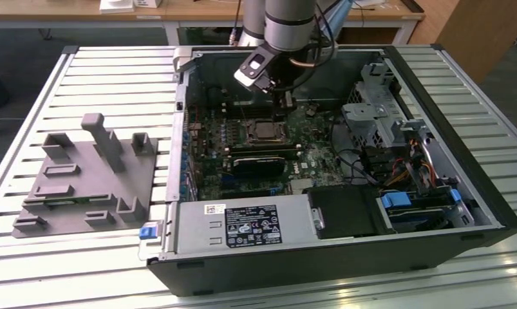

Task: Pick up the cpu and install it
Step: 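Close the cpu cover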

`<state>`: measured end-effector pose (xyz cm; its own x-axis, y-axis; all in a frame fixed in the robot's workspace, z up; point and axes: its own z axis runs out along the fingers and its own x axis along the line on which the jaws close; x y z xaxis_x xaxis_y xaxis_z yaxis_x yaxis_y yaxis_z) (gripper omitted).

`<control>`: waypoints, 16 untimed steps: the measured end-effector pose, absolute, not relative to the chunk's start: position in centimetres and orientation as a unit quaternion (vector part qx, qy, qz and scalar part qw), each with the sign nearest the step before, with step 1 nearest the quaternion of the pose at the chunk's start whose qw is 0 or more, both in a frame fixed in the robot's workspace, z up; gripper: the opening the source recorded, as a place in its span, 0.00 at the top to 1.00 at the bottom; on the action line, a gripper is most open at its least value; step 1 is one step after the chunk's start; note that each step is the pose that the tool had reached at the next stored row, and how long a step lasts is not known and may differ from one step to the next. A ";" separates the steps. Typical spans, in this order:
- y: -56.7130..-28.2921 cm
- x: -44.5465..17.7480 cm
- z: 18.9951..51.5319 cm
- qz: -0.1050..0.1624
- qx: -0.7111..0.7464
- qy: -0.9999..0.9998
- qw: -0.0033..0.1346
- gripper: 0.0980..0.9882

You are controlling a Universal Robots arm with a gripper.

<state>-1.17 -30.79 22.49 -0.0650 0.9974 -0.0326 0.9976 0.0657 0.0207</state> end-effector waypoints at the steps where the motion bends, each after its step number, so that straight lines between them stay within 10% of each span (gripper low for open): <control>1: -30.8 -1.2 22.4 -0.004 0.683 0.730 0.019 0.99; 16: -31.1 -3.3 21.4 -0.004 0.683 0.730 0.018 0.99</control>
